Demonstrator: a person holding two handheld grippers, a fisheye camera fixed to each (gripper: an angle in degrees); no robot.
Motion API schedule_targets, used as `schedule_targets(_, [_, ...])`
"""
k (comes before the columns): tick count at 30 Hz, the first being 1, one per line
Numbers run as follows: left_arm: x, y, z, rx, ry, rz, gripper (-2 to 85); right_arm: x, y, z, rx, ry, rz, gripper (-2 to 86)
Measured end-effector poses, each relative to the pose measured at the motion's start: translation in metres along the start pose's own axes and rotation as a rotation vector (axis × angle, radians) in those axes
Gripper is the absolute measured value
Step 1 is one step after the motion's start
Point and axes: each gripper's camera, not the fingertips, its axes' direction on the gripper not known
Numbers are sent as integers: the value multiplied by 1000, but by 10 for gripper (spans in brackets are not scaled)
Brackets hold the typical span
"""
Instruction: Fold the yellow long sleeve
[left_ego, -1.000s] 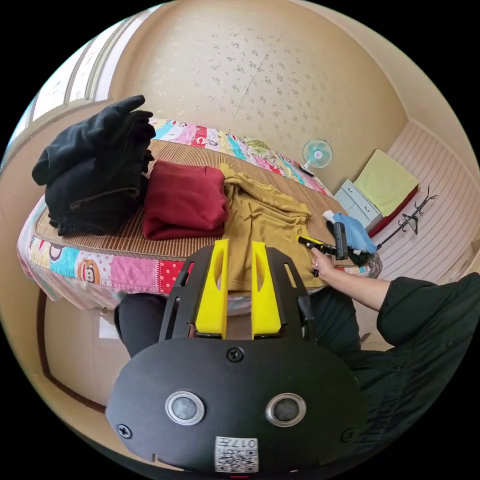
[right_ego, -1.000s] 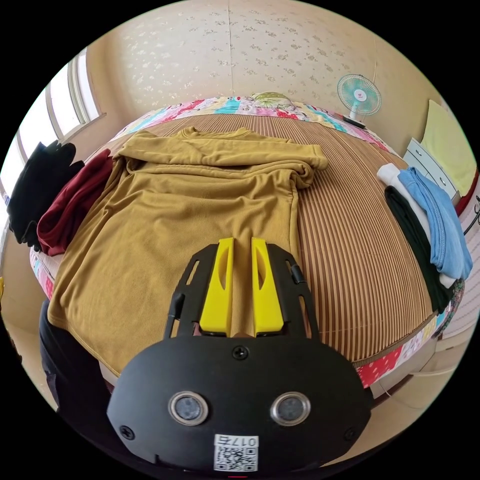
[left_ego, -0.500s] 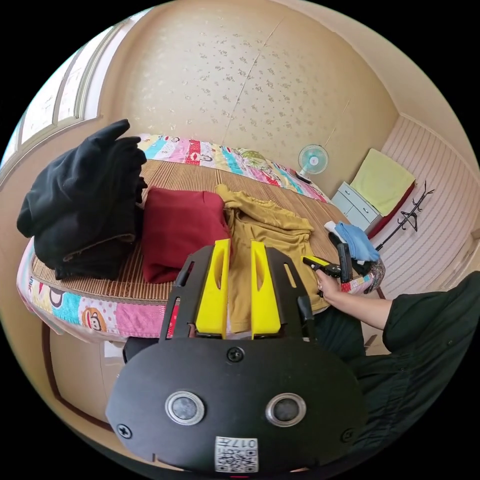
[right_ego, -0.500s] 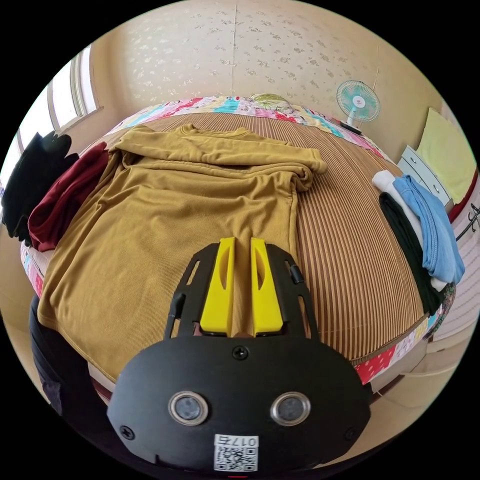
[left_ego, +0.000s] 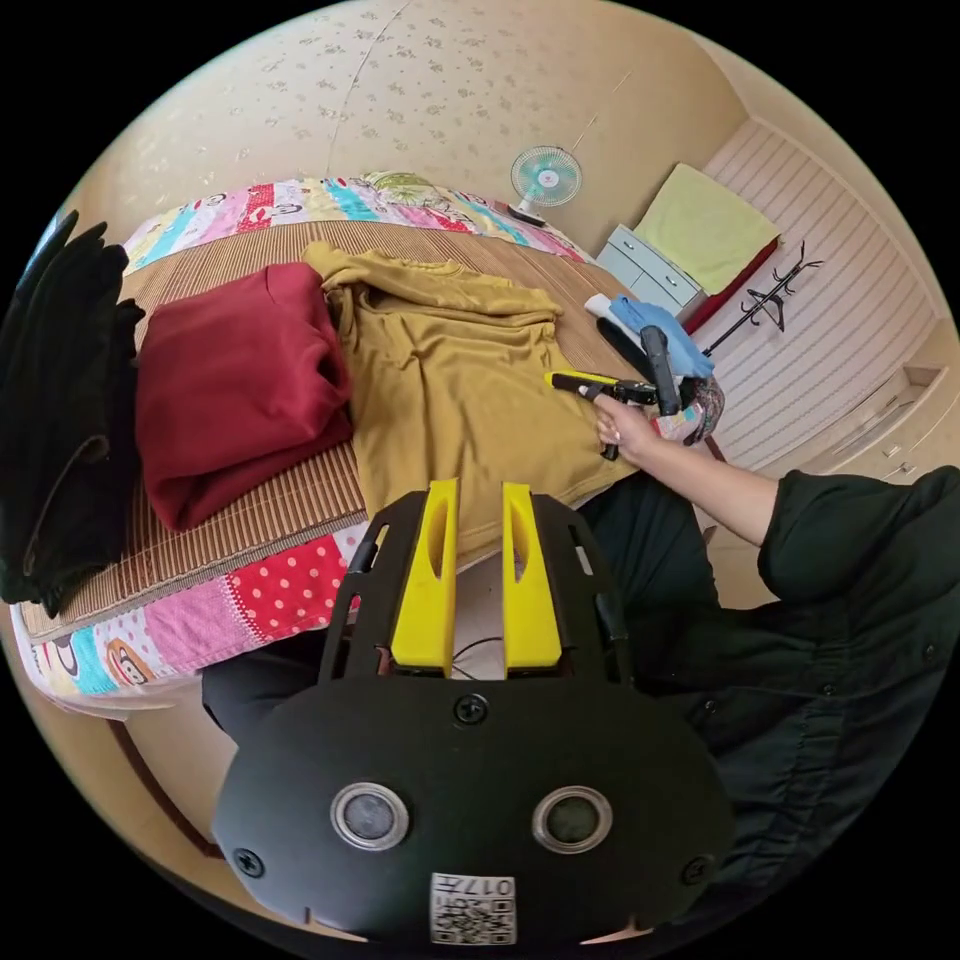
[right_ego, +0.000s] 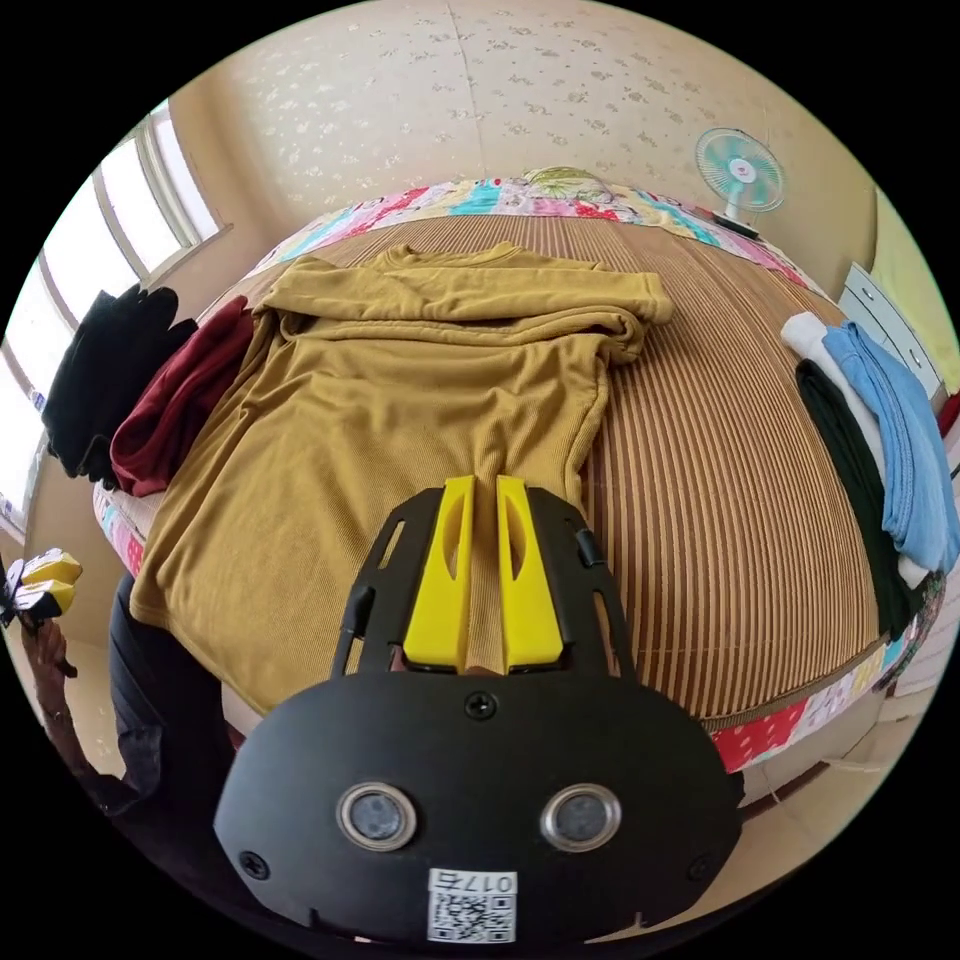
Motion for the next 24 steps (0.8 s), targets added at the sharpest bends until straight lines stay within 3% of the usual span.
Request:
schedule_targets(3, [-6, 8, -11, -25, 6, 30, 68, -1, -8, -17, -135, -31, -129, 34])
schedule_targets(6, [-30, 18, -14, -69, 20, 2, 54, 12, 17, -56, -59, -75, -175, 28])
schedule_targets(12, [-89, 29, -8, -32, 157, -213, 84, 111, 78, -82, -115, -105, 177, 64])
schedule_targets(14, [-101, 26, 1, -28, 179, -270, 95, 151, 101, -81, -112, -221, 300, 74])
schedule_targets(19, [-103, -10, 27, -42, 148, -291, 109, 193, 112, -74, -163, -413, 361, 85])
schedule_targets(24, [-95, -40, 45, -87, 53, -272, 117, 196, 105, -60, -240, -448, 292, 97])
